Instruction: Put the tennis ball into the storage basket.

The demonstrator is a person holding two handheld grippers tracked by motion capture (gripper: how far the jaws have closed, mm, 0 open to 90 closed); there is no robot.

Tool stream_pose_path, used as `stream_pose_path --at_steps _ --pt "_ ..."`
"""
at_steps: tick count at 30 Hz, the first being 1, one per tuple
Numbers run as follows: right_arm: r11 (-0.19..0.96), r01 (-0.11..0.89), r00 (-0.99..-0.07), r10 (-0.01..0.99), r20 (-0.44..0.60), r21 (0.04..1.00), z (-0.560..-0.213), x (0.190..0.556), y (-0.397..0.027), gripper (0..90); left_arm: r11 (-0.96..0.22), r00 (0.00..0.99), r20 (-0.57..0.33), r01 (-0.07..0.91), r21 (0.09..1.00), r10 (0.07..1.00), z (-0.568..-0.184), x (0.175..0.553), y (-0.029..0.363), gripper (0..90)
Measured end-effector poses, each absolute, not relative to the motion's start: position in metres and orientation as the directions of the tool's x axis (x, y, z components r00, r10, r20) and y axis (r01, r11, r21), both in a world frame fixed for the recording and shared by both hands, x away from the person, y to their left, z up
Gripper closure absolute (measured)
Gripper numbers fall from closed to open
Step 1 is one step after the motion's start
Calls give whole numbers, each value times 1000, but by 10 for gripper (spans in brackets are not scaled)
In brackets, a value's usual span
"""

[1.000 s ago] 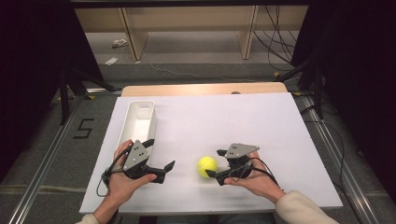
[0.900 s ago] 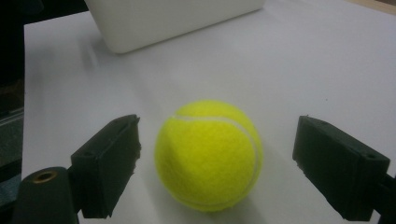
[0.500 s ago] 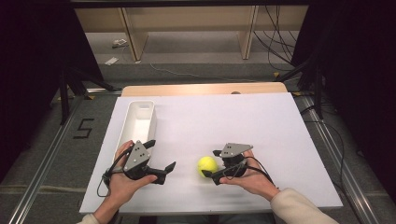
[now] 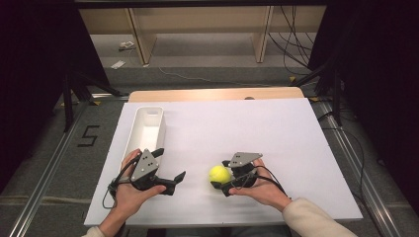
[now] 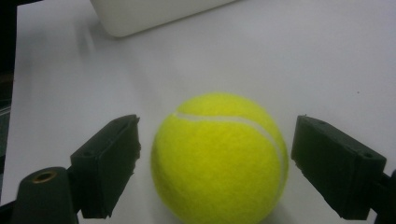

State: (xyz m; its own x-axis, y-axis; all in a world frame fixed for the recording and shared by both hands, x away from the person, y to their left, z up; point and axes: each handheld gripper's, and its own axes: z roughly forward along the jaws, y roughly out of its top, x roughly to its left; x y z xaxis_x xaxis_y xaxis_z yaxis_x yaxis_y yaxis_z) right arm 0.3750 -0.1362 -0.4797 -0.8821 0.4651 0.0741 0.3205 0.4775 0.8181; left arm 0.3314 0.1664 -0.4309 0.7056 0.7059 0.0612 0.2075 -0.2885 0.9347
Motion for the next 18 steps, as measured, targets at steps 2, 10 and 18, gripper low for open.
stream_pose_path --at_steps 2,10,18 --pt "483 322 -883 463 75 814 -481 375 -135 162 -288 705 61 209 934 707 -431 331 167 0" --pt "495 325 -885 460 74 806 -484 377 -133 191 -291 706 62 209 934 706 -431 331 167 0" --pt "511 328 -884 462 68 794 -486 377 -132 234 -288 705 59 210 935 706 -431 331 167 0"
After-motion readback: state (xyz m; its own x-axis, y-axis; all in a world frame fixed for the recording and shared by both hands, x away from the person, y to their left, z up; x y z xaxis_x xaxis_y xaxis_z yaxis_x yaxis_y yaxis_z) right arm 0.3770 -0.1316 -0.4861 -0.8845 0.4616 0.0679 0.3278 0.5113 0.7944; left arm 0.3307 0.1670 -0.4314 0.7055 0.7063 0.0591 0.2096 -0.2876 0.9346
